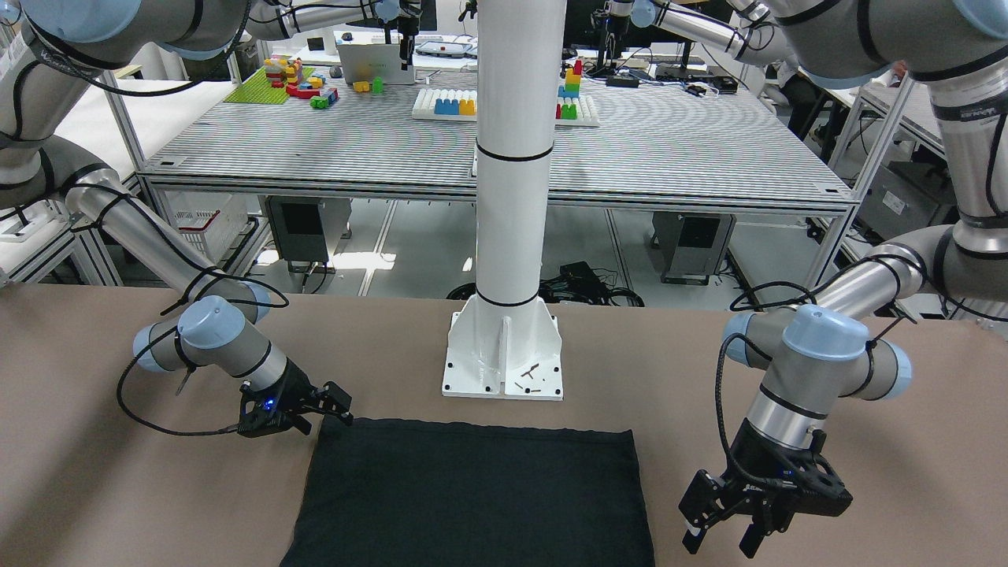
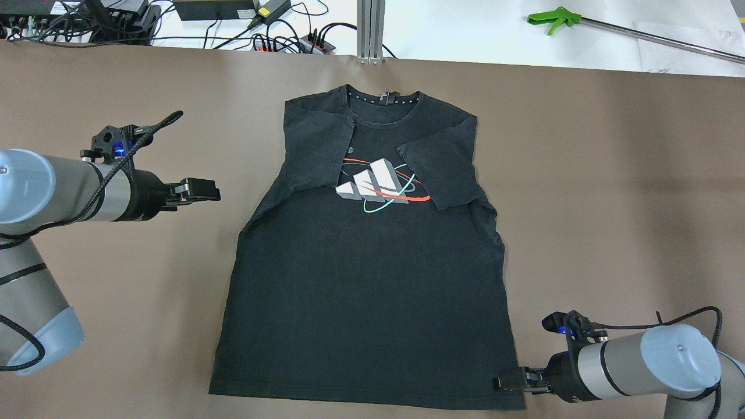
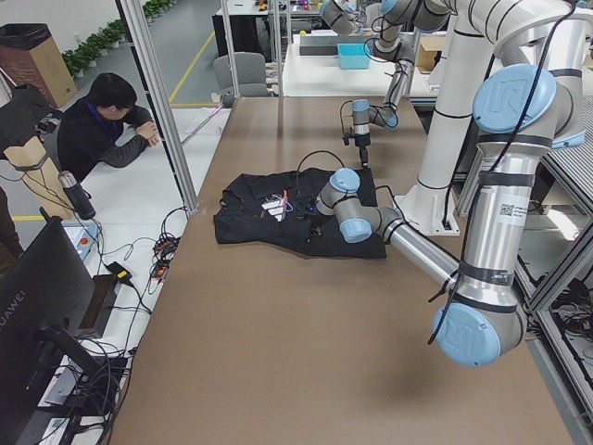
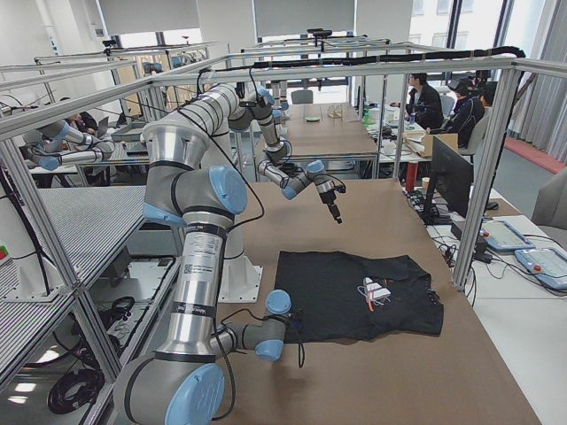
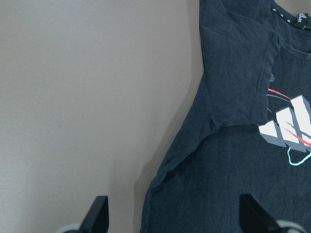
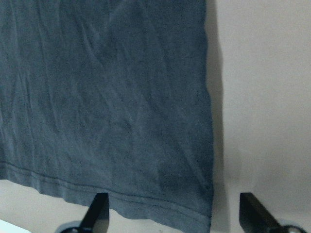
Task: Fold clothes
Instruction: 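Release the sleeves and move both grippers toward the hem corners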
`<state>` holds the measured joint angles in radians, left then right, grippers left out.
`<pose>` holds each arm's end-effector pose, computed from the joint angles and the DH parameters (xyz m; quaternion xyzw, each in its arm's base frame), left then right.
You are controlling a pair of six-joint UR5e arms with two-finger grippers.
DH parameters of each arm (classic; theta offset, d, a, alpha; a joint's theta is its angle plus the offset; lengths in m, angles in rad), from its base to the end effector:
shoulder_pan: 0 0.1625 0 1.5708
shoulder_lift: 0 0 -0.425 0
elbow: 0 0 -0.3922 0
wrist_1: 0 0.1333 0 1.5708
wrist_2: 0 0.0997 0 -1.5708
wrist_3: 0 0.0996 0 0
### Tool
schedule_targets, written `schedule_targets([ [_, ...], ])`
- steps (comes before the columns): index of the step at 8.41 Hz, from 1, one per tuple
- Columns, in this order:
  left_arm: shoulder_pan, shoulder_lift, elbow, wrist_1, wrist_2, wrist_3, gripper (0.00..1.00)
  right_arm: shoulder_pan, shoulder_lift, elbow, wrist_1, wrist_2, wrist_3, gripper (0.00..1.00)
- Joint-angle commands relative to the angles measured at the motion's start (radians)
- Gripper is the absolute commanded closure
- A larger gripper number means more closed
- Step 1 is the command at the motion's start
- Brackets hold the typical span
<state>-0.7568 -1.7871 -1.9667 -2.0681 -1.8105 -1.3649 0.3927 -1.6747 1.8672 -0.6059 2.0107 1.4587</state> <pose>0.3196 -0.4527 0.3060 0.1520 0.5106 -0.1689 0.8292 -0.3934 -0.2613 0.4551 -0.0436 -0.5625 -0.0039 0.8257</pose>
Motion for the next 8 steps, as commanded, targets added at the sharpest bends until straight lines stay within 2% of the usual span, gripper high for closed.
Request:
schedule_targets([
  [1,0.001,0.002,-0.011,0.000,0.002,0.001,0.05,-0.023,-0.002,-0.011,0.000,-0.016,0.003,0.22],
  [2,0.001,0.002,-0.012,0.000,0.002,0.001,0.05,-0.023,-0.002,-0.011,0.000,-0.026,0.003,0.86],
  [3,0.001,0.002,-0.030,0.000,0.002,0.001,0.06,-0.031,0.003,-0.011,0.002,-0.042,0.003,0.99],
  [8,0.002,0.015,-0.050,0.000,0.002,-0.009,0.05,-0.052,-0.003,-0.005,0.029,-0.066,0.003,1.00],
])
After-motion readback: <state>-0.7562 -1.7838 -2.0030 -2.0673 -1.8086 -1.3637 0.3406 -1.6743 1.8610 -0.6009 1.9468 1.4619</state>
